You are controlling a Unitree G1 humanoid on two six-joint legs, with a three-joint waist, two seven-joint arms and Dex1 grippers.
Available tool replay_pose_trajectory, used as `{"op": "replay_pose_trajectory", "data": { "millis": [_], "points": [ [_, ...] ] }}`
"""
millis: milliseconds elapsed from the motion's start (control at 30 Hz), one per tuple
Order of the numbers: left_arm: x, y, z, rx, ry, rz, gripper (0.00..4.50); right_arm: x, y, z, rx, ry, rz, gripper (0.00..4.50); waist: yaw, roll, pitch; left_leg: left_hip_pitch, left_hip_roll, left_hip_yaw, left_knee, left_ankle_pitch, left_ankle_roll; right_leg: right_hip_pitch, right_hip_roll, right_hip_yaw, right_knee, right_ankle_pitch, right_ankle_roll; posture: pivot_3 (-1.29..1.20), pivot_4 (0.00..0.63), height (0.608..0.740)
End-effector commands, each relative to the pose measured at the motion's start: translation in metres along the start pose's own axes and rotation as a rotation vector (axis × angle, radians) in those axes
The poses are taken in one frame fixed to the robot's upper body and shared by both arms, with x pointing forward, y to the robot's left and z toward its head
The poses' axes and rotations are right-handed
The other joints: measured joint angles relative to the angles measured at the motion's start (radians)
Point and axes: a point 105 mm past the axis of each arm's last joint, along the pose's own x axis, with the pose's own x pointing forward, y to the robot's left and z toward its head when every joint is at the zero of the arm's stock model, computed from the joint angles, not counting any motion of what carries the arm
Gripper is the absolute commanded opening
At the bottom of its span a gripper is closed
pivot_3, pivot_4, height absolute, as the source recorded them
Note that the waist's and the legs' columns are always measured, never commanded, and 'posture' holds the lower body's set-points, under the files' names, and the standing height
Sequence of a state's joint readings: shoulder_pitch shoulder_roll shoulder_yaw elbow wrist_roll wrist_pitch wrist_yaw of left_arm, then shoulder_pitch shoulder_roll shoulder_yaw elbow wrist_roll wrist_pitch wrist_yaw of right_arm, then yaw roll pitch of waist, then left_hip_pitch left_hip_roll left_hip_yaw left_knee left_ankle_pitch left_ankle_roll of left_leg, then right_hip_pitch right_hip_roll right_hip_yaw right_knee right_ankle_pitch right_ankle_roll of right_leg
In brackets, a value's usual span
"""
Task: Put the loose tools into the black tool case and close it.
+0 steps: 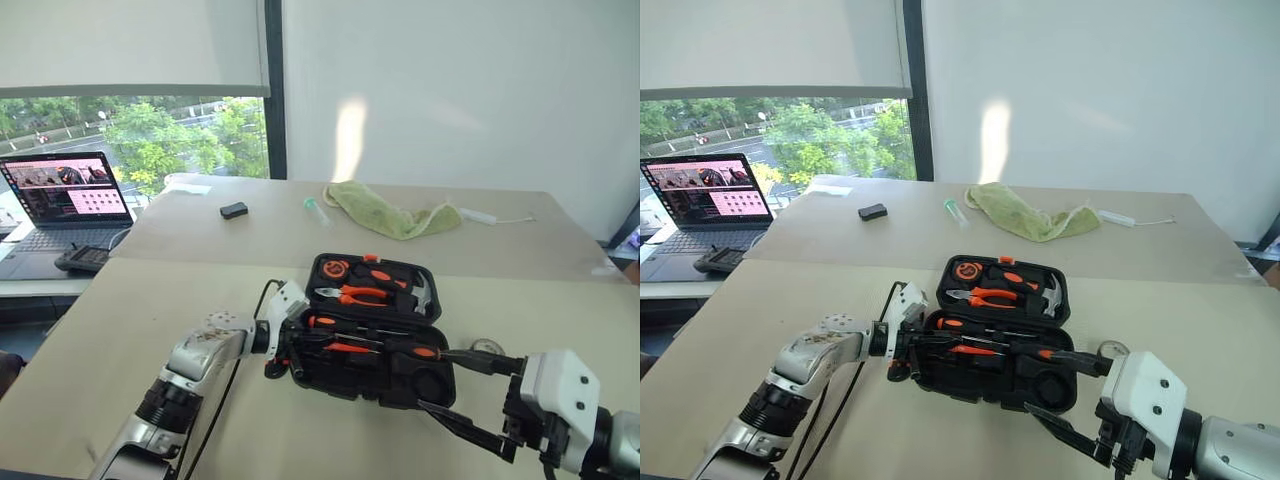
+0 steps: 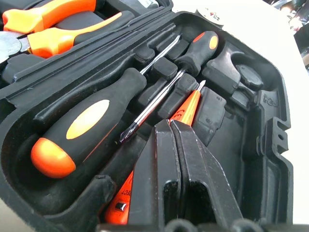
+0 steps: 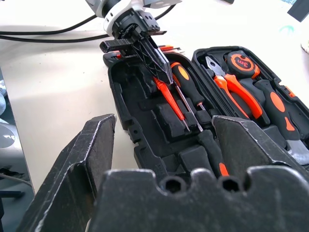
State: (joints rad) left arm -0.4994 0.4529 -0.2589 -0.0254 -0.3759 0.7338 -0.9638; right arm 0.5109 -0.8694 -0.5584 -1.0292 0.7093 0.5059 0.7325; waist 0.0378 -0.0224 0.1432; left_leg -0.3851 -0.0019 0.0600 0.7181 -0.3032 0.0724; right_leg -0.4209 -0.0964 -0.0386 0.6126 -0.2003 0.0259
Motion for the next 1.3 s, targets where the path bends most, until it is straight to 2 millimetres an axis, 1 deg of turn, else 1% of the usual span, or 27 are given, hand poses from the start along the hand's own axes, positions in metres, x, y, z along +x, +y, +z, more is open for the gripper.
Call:
{"op": "replay_pose_trajectory", "data": {
  "millis": [33,200,333,367,400,433,467,500,533,600,700,767,800,867,1000,1067,1200,1300],
  "points": [
    [0.001,-0.005,-0.034,-0.035,0.139,0.013,0.08,0.000,0.003,0.004,-0.012,-0.010,0.010,3.74,0.000,0.000,-0.002,0.001,0.000,0.000,-0.001,0.000,0.000,0.000,0.000,0.001,0.000,0.000,0.000,0.00,0.150,0.740],
    [0.001,-0.007,-0.048,-0.072,0.217,0.039,0.08,-0.001,0.003,0.004,-0.009,-0.003,0.022,3.74,0.002,0.002,-0.007,0.003,0.000,0.001,-0.003,0.000,0.000,0.001,-0.001,0.001,0.000,0.000,-0.001,0.00,0.150,0.740],
    [0.005,-0.004,-0.051,-0.150,0.245,0.064,0.08,-0.001,0.003,0.006,-0.009,-0.003,0.025,3.74,0.001,0.002,-0.008,0.004,0.000,0.000,-0.003,0.000,-0.001,0.002,0.000,0.001,0.000,0.000,-0.001,0.00,0.150,0.740],
    [0.007,-0.004,-0.049,-0.150,0.226,0.060,0.08,-0.001,0.003,0.006,-0.008,-0.003,0.027,3.74,0.002,0.002,-0.009,0.004,0.000,0.000,-0.003,0.000,-0.001,0.002,0.000,0.001,0.000,0.000,-0.001,0.00,0.150,0.740],
    [0.009,-0.006,-0.041,-0.134,0.184,0.034,0.08,-0.001,0.003,0.006,-0.008,-0.003,0.029,3.74,0.002,0.002,-0.009,0.005,0.000,0.000,-0.003,0.000,-0.001,0.003,0.000,0.001,0.000,-0.001,-0.001,0.00,0.150,0.740],
    [0.009,-0.015,-0.016,-0.138,0.035,-0.037,0.08,-0.002,0.003,0.007,-0.007,-0.004,0.029,3.74,0.002,0.002,-0.010,0.005,0.000,0.000,-0.003,0.000,-0.001,0.003,0.000,0.001,0.000,-0.001,-0.001,0.00,0.150,0.740],
    [0.005,-0.022,0.001,-0.137,-0.072,-0.087,0.08,-0.002,0.003,0.007,-0.007,-0.005,0.029,3.74,0.002,0.003,-0.010,0.005,0.000,0.000,-0.003,0.000,0.000,0.003,0.000,0.001,0.000,-0.001,-0.001,0.00,0.150,0.740],
    [-0.001,-0.026,0.015,-0.144,-0.156,-0.126,0.08,-0.002,0.003,0.007,-0.006,-0.005,0.029,3.74,0.001,0.003,-0.010,0.005,0.000,0.000,-0.003,0.000,0.000,0.003,-0.001,0.001,0.000,-0.001,-0.001,0.00,0.150,0.740],
    [-0.007,-0.029,0.025,-0.148,-0.203,-0.150,0.08,-0.002,0.003,0.007,-0.005,-0.003,0.029,3.74,0.001,0.002,-0.009,0.003,0.000,0.001,-0.003,0.000,-0.001,0.001,-0.001,0.002,0.000,-0.001,-0.001,0.00,0.150,0.740],
    [-0.012,-0.019,0.034,-0.178,-0.223,-0.084,0.08,-0.001,0.002,0.007,-0.006,-0.004,0.028,3.74,0.005,0.000,-0.008,-0.001,0.000,0.000,-0.002,0.001,-0.001,-0.002,-0.001,0.000,0.000,0.000,0.000,0.00,0.150,0.740],
    [-0.014,-0.010,0.037,-0.183,-0.220,-0.010,0.08,0.000,0.002,0.008,-0.005,-0.008,0.025,3.74,0.005,-0.001,-0.007,-0.002,0.000,-0.001,-0.001,0.001,-0.001,-0.002,-0.001,-0.001,-0.001,0.000,0.000,0.00,0.150,0.740],
    [-0.011,0.000,0.032,-0.167,-0.178,0.078,0.08,0.001,0.002,0.008,-0.004,-0.009,0.025,3.74,0.003,-0.001,-0.007,-0.002,0.000,-0.001,-0.001,0.000,0.000,-0.001,-0.001,0.000,-0.001,0.000,0.000,0.00,0.150,0.740],
    [-0.008,0.005,0.025,-0.167,-0.136,0.122,0.08,0.001,0.002,0.007,-0.004,-0.010,0.026,3.74,0.003,-0.001,-0.007,-0.001,0.000,-0.001,-0.002,0.000,0.000,-0.001,-0.001,0.000,-0.001,0.000,0.000,0.00,0.150,0.740],
    [-0.004,0.009,0.015,-0.134,-0.078,0.169,0.08,0.002,0.002,0.007,-0.003,-0.011,0.026,3.74,0.002,-0.001,-0.007,-0.001,-0.001,-0.001,-0.002,0.000,0.000,-0.001,0.000,0.000,-0.001,0.000,0.000,0.00,0.150,0.740],
    [0.002,0.002,-0.001,-0.125,-0.004,0.147,0.08,0.002,0.003,0.007,-0.002,-0.010,0.027,3.74,0.002,-0.001,-0.007,-0.002,0.000,0.000,-0.002,0.000,0.000,-0.001,0.000,0.000,-0.001,0.000,0.000,0.00,0.150,0.740],
    [0.002,0.001,-0.015,-0.096,0.059,0.149,0.08,0.002,0.003,0.007,-0.002,-0.009,0.027,3.74,0.002,-0.001,-0.007,-0.001,0.000,0.000,-0.003,0.000,0.000,-0.001,-0.001,0.000,-0.001,0.000,-0.001,0.00,0.150,0.740],
    [0.001,-0.002,-0.030,-0.060,0.127,0.131,0.08,0.001,0.003,0.006,0.000,-0.007,0.028,3.74,-0.001,-0.001,-0.007,0.001,0.000,0.000,-0.004,0.000,-0.001,0.000,-0.001,0.001,-0.001,-0.001,-0.001,0.00,0.150,0.740],
    [0.001,-0.004,-0.047,-0.013,0.188,0.110,0.08,0.000,0.004,0.006,0.002,-0.007,0.028,3.74,-0.001,0.000,-0.008,0.002,0.000,0.000,-0.004,0.000,-0.001,0.000,-0.001,0.001,-0.001,-0.001,-0.002,0.00,0.150,0.740]
  ]
}}
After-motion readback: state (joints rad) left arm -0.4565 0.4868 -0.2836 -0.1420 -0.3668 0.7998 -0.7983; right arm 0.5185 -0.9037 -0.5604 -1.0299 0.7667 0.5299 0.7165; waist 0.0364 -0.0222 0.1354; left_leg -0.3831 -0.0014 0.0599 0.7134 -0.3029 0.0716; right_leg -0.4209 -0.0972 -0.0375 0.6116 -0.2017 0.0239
